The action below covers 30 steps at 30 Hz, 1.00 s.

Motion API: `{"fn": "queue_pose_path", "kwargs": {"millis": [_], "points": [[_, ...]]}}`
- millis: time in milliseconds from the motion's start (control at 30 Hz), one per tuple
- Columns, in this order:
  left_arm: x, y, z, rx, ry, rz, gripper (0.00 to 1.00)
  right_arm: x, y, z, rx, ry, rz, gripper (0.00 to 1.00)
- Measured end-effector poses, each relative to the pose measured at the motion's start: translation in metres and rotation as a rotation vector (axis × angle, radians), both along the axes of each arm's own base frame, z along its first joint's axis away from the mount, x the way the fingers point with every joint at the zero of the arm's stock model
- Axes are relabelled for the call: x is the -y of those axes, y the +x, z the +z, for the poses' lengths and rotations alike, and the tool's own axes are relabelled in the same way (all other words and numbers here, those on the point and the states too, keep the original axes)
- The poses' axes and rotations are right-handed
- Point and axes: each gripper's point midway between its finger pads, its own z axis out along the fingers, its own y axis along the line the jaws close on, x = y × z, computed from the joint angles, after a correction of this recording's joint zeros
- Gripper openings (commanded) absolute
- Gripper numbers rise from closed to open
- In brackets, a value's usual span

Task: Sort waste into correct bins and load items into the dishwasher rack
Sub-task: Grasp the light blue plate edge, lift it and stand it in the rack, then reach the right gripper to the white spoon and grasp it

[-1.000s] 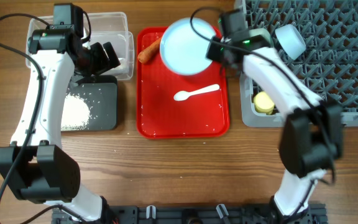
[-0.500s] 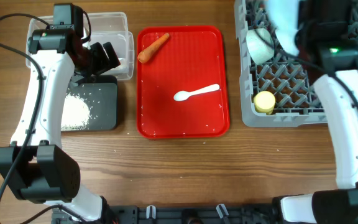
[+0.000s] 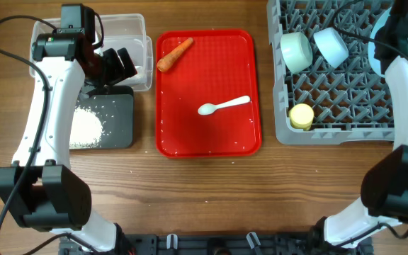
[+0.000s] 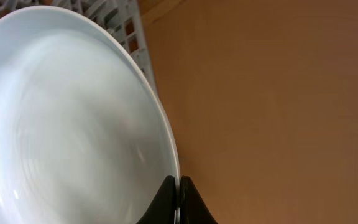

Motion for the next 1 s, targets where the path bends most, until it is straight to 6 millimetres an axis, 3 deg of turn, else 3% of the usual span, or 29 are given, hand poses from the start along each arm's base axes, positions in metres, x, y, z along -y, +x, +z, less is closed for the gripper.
{"fn": "queue_pose_path", "kwargs": {"millis": [133, 167, 200, 233, 267, 400, 467, 500, 533, 633, 667, 700, 767, 833, 1000], "points": [[0.000, 0.000, 0.000, 0.000, 0.000, 0.000, 1.00, -0.003, 0.008, -0.026, -0.040, 0.041, 0.020, 0.04], [0.000, 0.000, 0.000, 0.000, 0.000, 0.000, 1.00, -0.004, 0.009, -0.027, -0.032, 0.053, 0.027, 0.17], [0.000, 0.000, 0.000, 0.000, 0.000, 0.000, 1.00, -0.006, 0.011, -0.028, -0.007, 0.076, 0.026, 0.68], [0.000, 0.000, 0.000, 0.000, 0.000, 0.000, 1.00, -0.008, 0.013, -0.029, 0.007, 0.095, 0.030, 0.87], [0.000, 0.000, 0.000, 0.000, 0.000, 0.000, 1.00, -0.010, 0.014, -0.030, 0.038, 0.121, 0.023, 1.00], [0.000, 0.000, 0.000, 0.000, 0.000, 0.000, 1.00, -0.013, 0.017, -0.031, 0.148, 0.200, -0.026, 1.00], [0.000, 0.000, 0.000, 0.000, 0.000, 0.000, 1.00, -0.023, 0.018, -0.021, 0.239, 0.254, -0.044, 1.00], [0.000, 0.000, 0.000, 0.000, 0.000, 0.000, 1.00, -0.038, 0.019, -0.007, 0.289, 0.297, -0.013, 1.00], [0.000, 0.000, 0.000, 0.000, 0.000, 0.000, 1.00, -0.065, 0.021, 0.022, 0.374, 0.353, 0.060, 1.00], [0.000, 0.000, 0.000, 0.000, 0.000, 0.000, 1.00, -0.178, 0.006, 0.123, 0.606, 0.590, 0.409, 1.00], [0.000, 0.000, 0.000, 0.000, 0.000, 0.000, 1.00, -0.211, -0.002, 0.145, 0.646, 0.694, 0.511, 1.00], [0.000, 0.000, 0.000, 0.000, 0.000, 0.000, 1.00, -0.239, -0.006, 0.146, 0.631, 0.799, 0.580, 1.00], [0.000, 0.000, 0.000, 0.000, 0.000, 0.000, 1.00, -0.288, -0.008, 0.112, 0.484, 0.965, 0.643, 1.00], [0.000, 0.000, 0.000, 0.000, 0.000, 0.000, 1.00, -0.351, -0.014, 0.043, 0.214, 1.097, 0.665, 1.00], [0.000, 0.000, 0.000, 0.000, 0.000, 0.000, 1.00, -0.419, -0.044, -0.043, -0.074, 1.274, 0.464, 1.00]]}}
